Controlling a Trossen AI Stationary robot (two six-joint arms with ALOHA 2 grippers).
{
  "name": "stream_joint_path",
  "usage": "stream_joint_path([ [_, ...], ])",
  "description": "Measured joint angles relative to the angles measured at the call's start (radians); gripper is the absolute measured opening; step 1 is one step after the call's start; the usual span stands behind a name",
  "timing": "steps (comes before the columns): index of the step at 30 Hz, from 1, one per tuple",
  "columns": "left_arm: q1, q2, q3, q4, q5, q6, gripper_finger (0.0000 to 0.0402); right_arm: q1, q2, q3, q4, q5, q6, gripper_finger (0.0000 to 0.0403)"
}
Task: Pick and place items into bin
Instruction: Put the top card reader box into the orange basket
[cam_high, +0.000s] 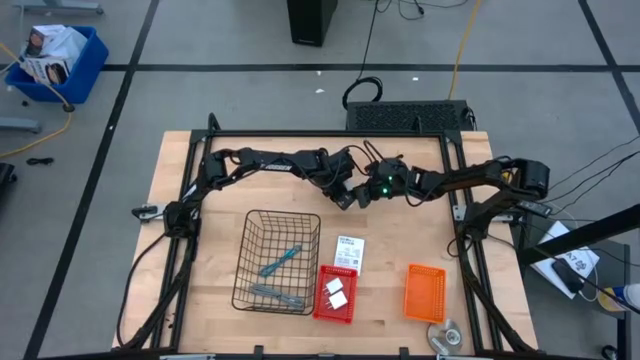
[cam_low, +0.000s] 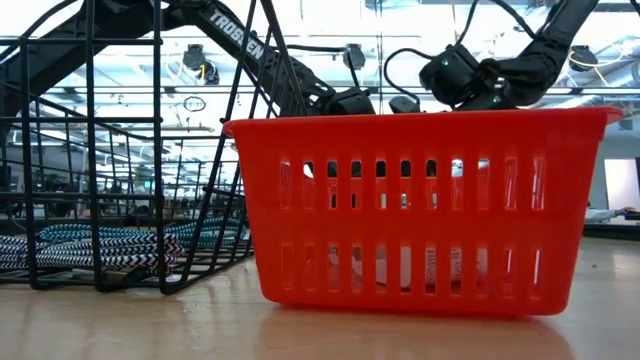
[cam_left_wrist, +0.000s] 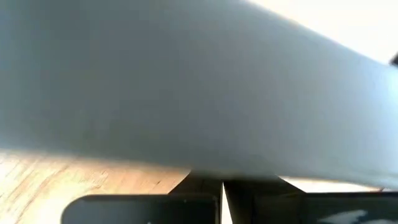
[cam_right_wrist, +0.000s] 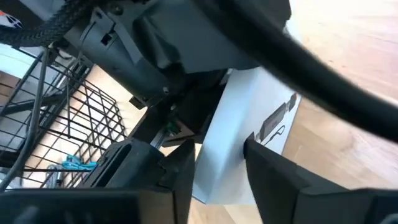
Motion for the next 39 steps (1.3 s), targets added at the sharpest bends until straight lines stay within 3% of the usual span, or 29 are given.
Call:
stream_joint_path([
  [8, -0.001, 0.0, 0.0, 0.001, 0.005, 0.0, 0.0031, 0.026, -0.002, -0.003, -0.015, 0.038, -0.031, 0.0018],
  [19, -0.005, -0.01, -0.001, 0.005, 0.001, 0.003, 0.0004, 0.055, -0.105, -0.006, -0.071, 0.05, -0.046, 0.001],
  [25, -0.012, -0.057, -0.004, 0.01, -0.007, 0.017, 0.0025, 0.06, -0.183, -0.007, -0.155, 0.056, -0.065, 0.0001],
  [31, -0.01, -0.064, -0.002, 0.0, -0.012, 0.033, 0.0043, 0.06, -0.187, -0.007, -0.164, 0.073, -0.082, 0.0001],
  [39, -0.006, -0.065, -0.002, -0.004, -0.064, 0.019, 0.0027, 0.053, -0.162, -0.006, -0.123, 0.07, -0.096, 0.0013],
])
